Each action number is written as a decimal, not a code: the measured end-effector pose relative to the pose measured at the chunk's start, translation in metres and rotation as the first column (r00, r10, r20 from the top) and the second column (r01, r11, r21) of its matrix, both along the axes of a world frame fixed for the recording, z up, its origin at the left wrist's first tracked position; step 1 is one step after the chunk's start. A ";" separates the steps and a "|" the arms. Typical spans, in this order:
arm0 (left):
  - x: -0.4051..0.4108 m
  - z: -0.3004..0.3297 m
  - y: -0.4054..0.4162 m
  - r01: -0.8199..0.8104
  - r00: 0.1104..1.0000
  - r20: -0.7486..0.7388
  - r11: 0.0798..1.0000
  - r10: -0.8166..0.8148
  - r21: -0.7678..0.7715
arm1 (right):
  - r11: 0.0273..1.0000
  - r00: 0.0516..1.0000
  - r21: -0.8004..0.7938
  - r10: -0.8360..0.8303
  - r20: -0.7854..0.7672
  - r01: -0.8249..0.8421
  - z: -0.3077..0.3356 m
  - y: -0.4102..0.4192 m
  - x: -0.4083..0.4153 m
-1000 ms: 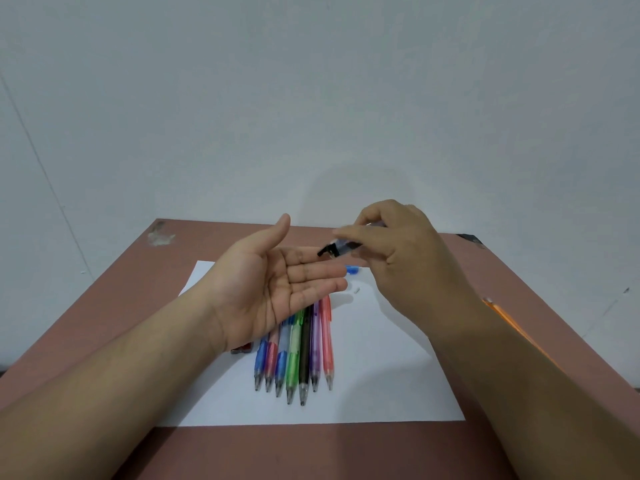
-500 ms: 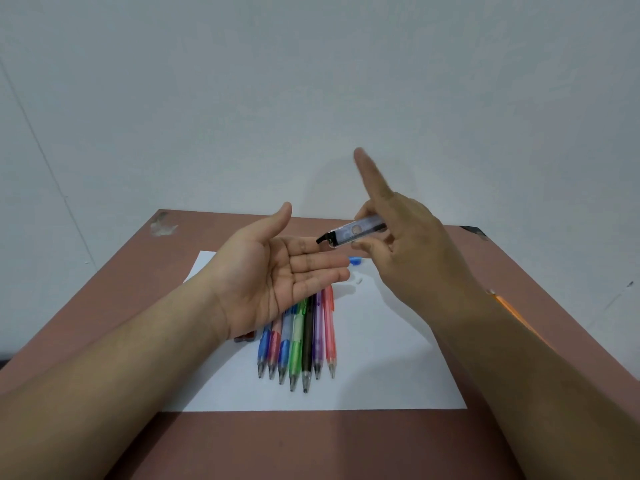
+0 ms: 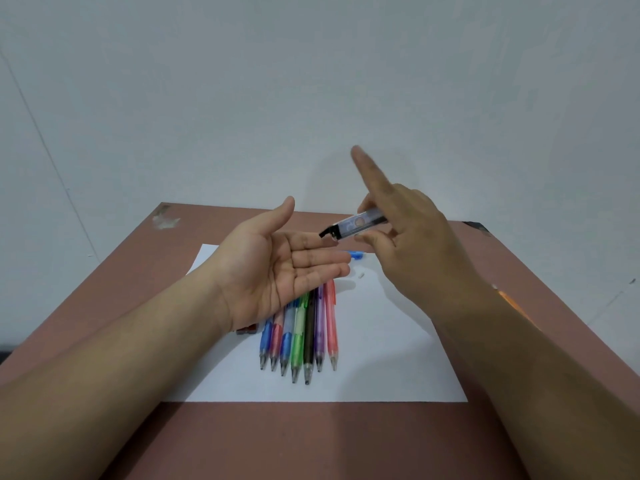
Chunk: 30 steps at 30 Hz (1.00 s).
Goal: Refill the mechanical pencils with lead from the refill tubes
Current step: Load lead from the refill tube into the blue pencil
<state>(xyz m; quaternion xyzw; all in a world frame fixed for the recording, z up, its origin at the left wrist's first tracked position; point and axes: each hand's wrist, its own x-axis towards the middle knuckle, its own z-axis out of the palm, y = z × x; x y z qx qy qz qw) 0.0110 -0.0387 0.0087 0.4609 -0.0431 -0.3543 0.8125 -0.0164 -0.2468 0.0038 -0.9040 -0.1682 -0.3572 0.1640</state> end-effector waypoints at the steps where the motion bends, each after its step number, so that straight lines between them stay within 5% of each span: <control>1: 0.000 0.000 0.000 -0.007 1.000 -0.004 1.000 0.007 -0.003 | 1.000 0.999 -0.030 0.009 0.045 -0.008 -0.002 -0.003 0.001; 13: 0.002 -0.001 0.001 0.012 1.000 -0.017 1.000 -0.013 -0.019 | 0.999 1.000 -0.033 -0.002 0.009 0.002 0.003 -0.004 -0.002; 30: 0.008 -0.002 0.007 0.071 0.997 -0.017 0.991 -0.073 -0.111 | 0.938 0.998 -0.346 -0.018 -0.055 -0.002 0.026 0.004 0.004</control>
